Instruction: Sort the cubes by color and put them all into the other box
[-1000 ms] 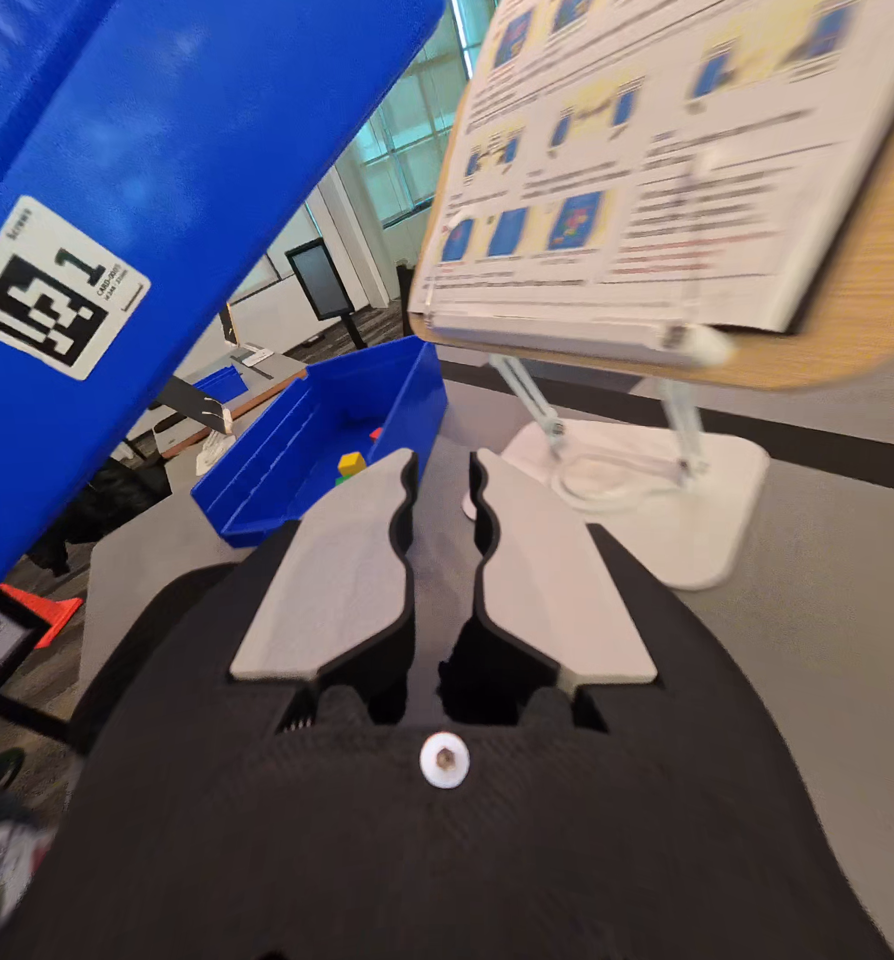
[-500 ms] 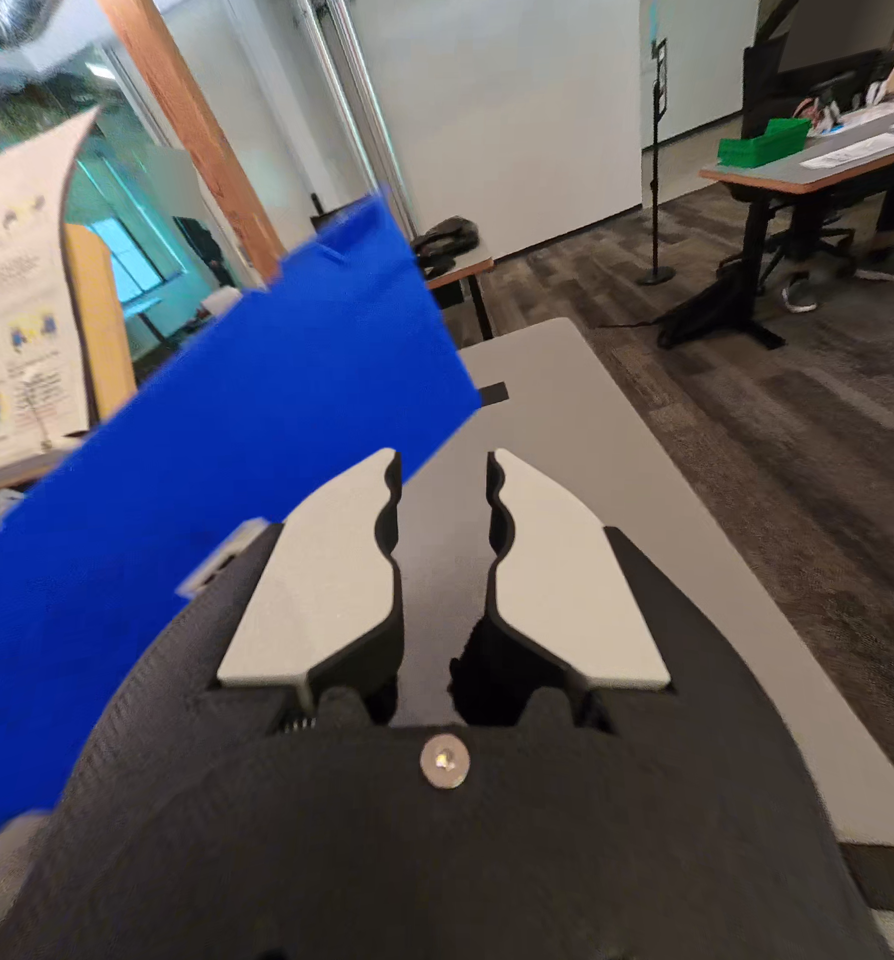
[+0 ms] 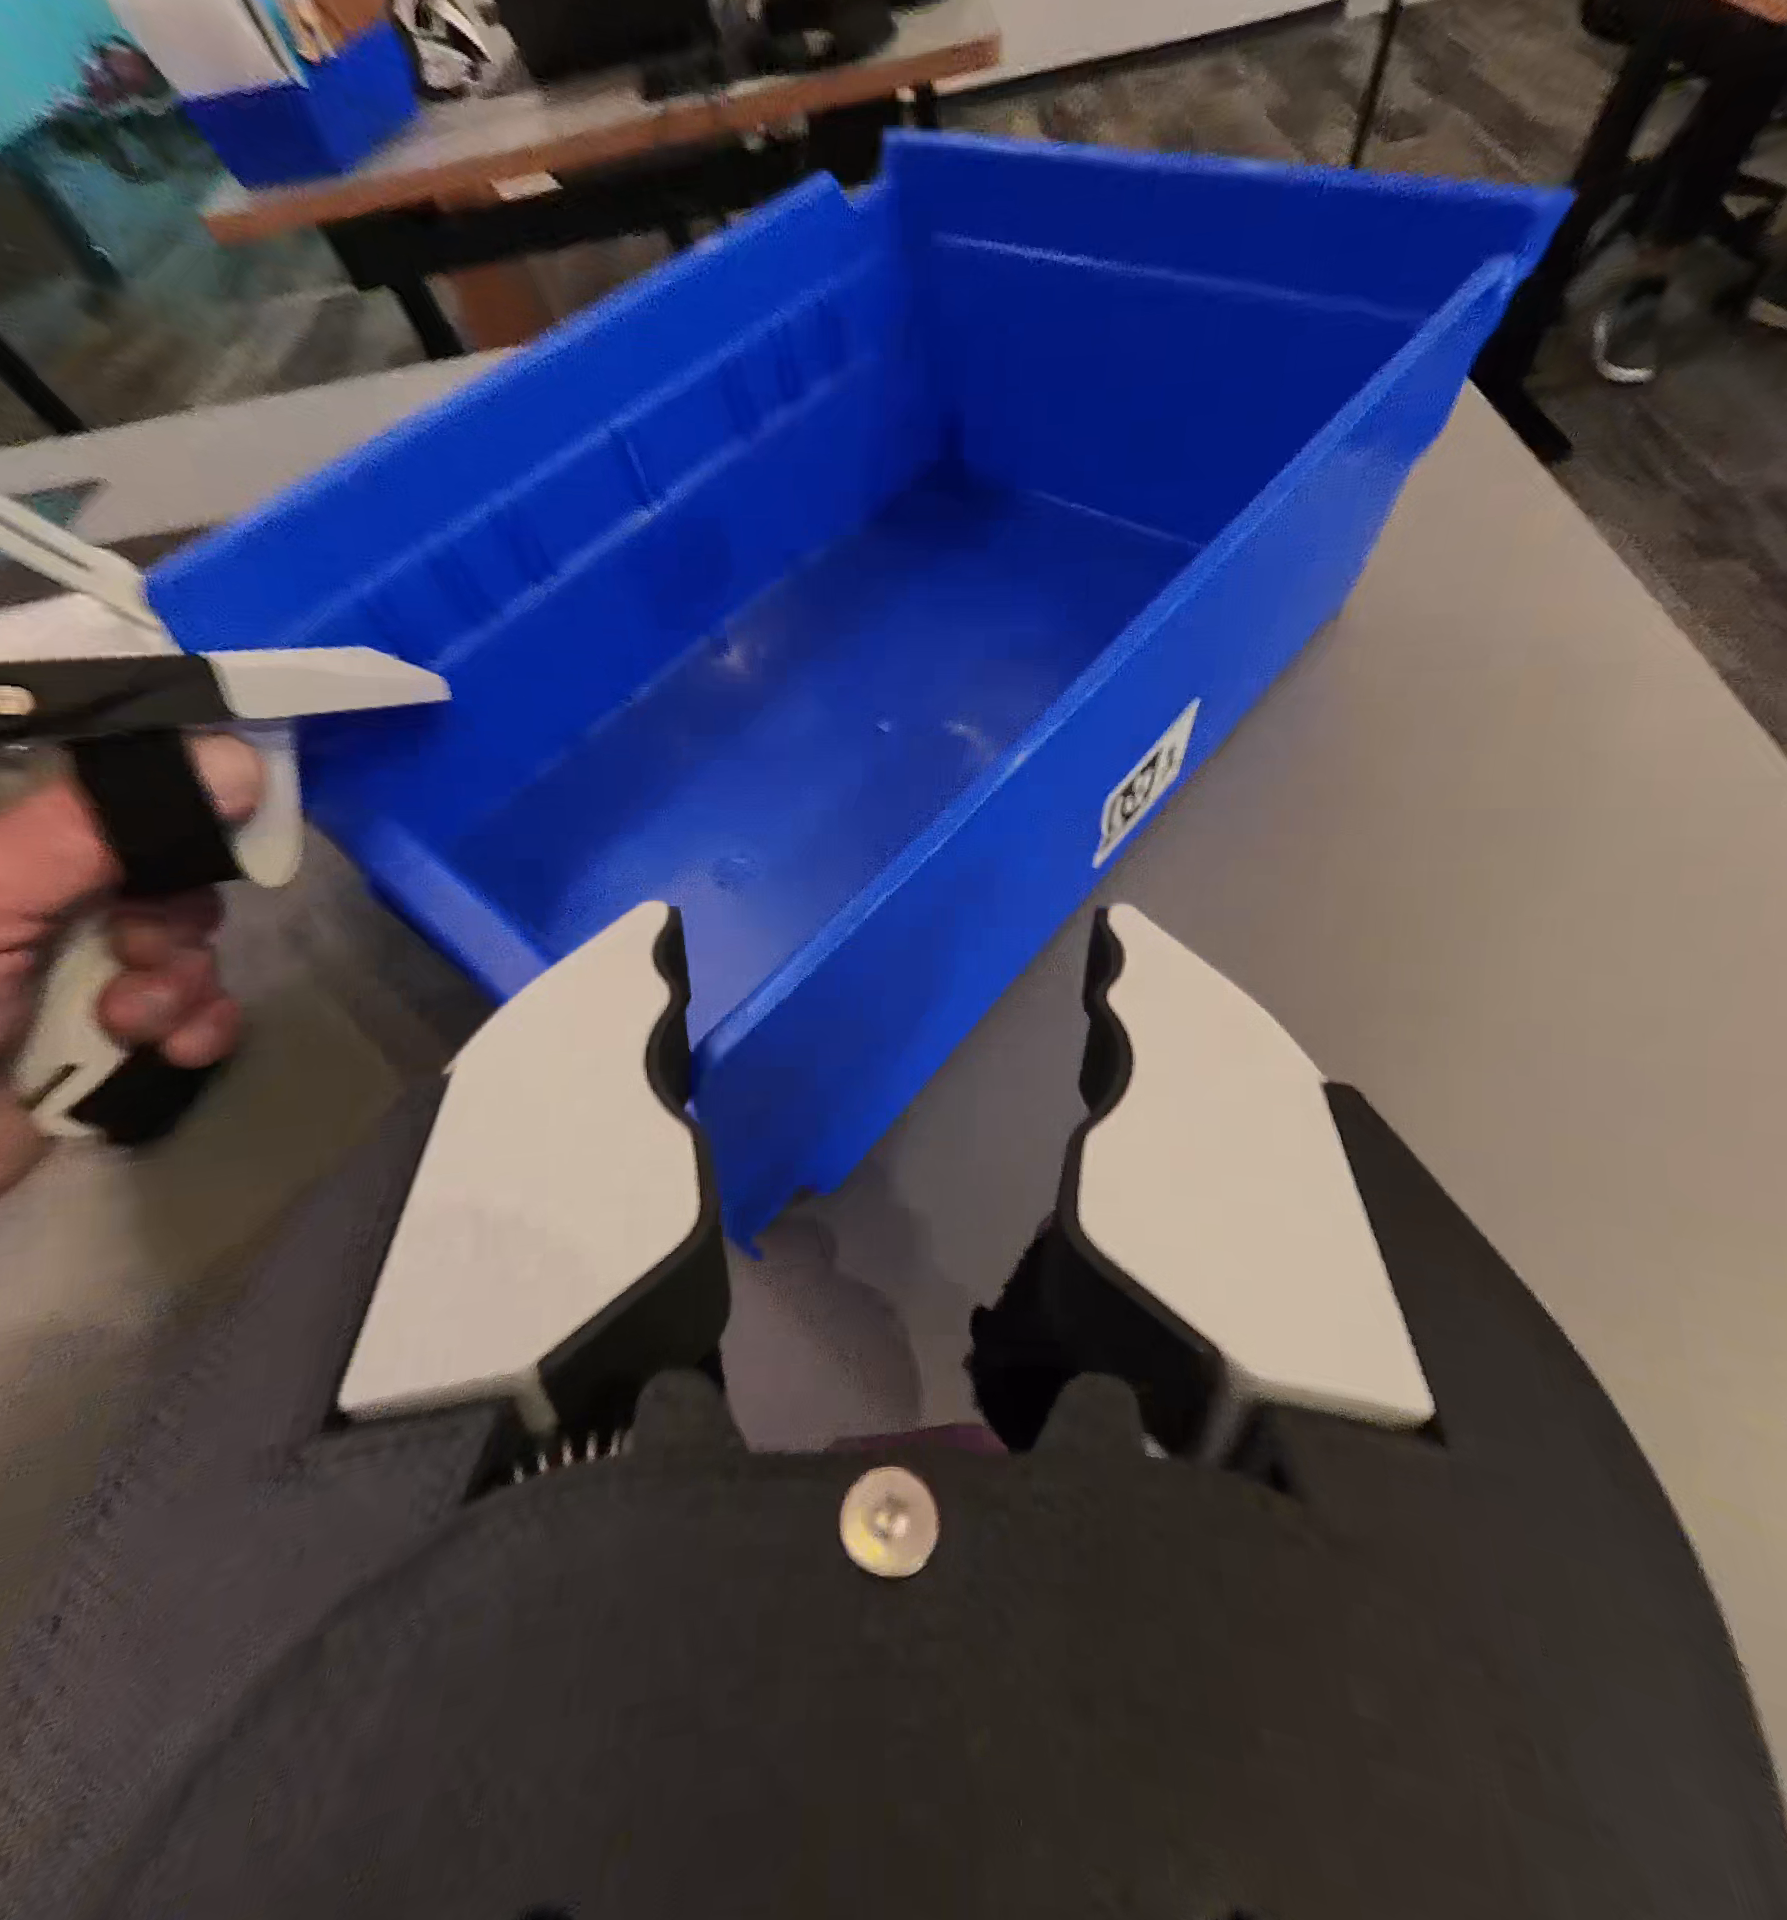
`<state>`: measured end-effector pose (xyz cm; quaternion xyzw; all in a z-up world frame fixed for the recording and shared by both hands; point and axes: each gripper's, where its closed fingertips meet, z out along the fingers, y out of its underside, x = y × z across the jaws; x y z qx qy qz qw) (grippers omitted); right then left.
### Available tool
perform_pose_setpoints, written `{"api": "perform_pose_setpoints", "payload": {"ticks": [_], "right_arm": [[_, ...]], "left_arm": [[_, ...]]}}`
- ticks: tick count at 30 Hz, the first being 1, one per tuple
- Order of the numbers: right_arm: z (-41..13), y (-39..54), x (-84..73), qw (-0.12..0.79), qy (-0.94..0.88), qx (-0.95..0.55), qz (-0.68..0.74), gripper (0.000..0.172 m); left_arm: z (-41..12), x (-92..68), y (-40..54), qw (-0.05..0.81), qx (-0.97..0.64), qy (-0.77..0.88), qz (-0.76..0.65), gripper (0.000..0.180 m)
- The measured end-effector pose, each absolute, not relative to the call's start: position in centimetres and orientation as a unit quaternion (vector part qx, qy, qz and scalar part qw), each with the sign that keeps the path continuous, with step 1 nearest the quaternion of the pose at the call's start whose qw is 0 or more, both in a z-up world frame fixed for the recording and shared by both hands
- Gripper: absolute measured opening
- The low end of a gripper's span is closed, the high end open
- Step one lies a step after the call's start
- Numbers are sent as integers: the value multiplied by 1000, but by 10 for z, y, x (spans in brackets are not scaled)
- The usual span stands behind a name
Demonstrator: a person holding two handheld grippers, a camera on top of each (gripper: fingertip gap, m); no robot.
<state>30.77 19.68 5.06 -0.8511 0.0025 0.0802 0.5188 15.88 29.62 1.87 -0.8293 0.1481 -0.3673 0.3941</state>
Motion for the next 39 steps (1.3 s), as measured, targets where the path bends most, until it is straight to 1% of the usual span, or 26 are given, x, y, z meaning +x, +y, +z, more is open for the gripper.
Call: {"api": "perform_pose_setpoints", "payload": {"ticks": [2,3,4,5,6,8,11,12,15,19,22,24,26,29,30,31,32,33,35,36,39], "right_arm": [[37,201,312,506,15,-861,58,71],[33,203,313,503,9,-863,45,61],[33,205,315,505,-1,-863,25,46],[33,208,321,503,-8,-864,2,38],[33,213,331,502,-5,-865,-15,34],[34,224,355,501,7,-865,-16,21],[35,248,391,492,-4,-871,-11,6],[35,258,399,491,-9,-871,-3,6],[34,290,413,487,-38,-872,8,6],[35,328,430,481,-58,-874,18,6],[34,341,436,472,-73,-878,39,6],[35,341,437,468,-75,-879,43,7],[46,339,439,490,-62,-869,33,34],[87,320,442,533,-82,-840,-64,43],[108,311,428,554,-105,-822,-72,42],[125,302,400,569,-139,-809,-48,35],[136,291,362,572,-185,-799,1,30],[142,281,319,565,-227,-792,54,30],[143,259,230,545,-306,-767,142,34],[139,248,185,532,-341,-755,174,38],[124,217,60,501,-431,-715,228,48]], "left_arm": [[19,160,293,394,-826,143,-378,18],[20,162,290,391,-824,139,-386,20],[20,166,286,386,-823,141,-393,23],[21,170,281,381,-821,145,-399,27],[21,177,276,375,-820,146,-408,31],[25,192,263,350,-817,149,-434,44],[30,217,250,320,-814,157,-458,57],[32,225,250,314,-813,161,-463,61],[37,240,267,293,-809,123,-494,67],[39,259,280,273,-805,94,-518,69],[40,266,282,278,-801,100,-521,69],[44,264,279,263,-795,106,-536,64],[50,251,269,259,-791,117,-542,66],[79,217,234,268,-770,159,-556,58],[90,200,219,272,-765,173,-558,57],[101,180,205,282,-761,183,-556,54],[111,157,192,301,-755,186,-551,47],[116,131,182,325,-758,181,-536,44],[114,68,167,362,-784,140,-484,48],[110,31,161,382,-800,103,-451,53],[105,-82,134,437,-838,3,-327,64]]}}
